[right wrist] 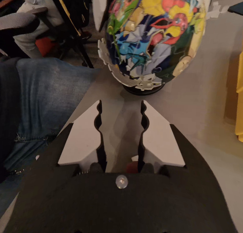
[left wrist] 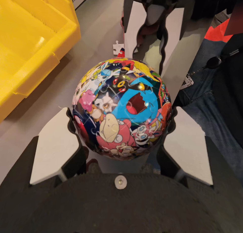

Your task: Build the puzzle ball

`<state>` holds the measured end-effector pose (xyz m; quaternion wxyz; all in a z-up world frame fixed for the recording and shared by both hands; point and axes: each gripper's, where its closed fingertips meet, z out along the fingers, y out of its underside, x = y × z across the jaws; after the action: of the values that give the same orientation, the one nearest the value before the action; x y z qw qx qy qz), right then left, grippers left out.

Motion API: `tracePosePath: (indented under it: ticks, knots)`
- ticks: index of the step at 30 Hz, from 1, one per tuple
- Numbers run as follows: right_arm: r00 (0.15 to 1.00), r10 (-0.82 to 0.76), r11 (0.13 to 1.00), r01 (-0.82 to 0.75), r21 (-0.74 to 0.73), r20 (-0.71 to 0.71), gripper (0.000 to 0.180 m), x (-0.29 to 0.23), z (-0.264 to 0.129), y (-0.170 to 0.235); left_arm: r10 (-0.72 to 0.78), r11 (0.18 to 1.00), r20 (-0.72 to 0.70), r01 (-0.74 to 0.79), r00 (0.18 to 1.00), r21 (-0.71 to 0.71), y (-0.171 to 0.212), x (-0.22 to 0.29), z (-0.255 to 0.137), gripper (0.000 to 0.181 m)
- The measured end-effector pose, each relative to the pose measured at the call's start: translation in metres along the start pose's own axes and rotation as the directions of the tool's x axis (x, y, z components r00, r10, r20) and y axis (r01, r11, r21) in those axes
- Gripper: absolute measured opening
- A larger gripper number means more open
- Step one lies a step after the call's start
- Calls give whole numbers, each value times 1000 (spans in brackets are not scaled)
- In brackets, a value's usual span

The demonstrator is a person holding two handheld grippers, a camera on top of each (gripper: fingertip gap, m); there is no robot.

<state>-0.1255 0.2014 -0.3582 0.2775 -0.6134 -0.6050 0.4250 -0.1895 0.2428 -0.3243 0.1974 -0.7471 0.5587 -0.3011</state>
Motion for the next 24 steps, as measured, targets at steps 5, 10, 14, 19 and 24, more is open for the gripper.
tracePosePath:
  ticks: [5, 10, 14, 19, 24]
  knots:
    - [998, -62, 998, 62, -10, -20, 55, -4, 1, 2, 16, 999, -7, -16, 1000, -37, 0, 1, 2, 137]
    - [997, -47, 998, 50, 41, -65, 56, -6, -4, -4, 48, 999, 34, -48, 998, -10, -1, 4, 3, 138]
    - [993, -52, 997, 57, 45, -106, 59, -17, -7, 0, 52, 998, 49, -54, 997, 42, -3, 3, 2, 138]
    - [991, -34, 999, 36, 10, -133, 61, -30, -3, 8, 51, 992, 67, -59, 996, 113, -8, 6, 5, 139]
    - [985, -10, 1000, 9, -7, -173, 62, -39, 0, 13, 44, 980, 93, -62, 995, 191, -9, 9, 6, 141]
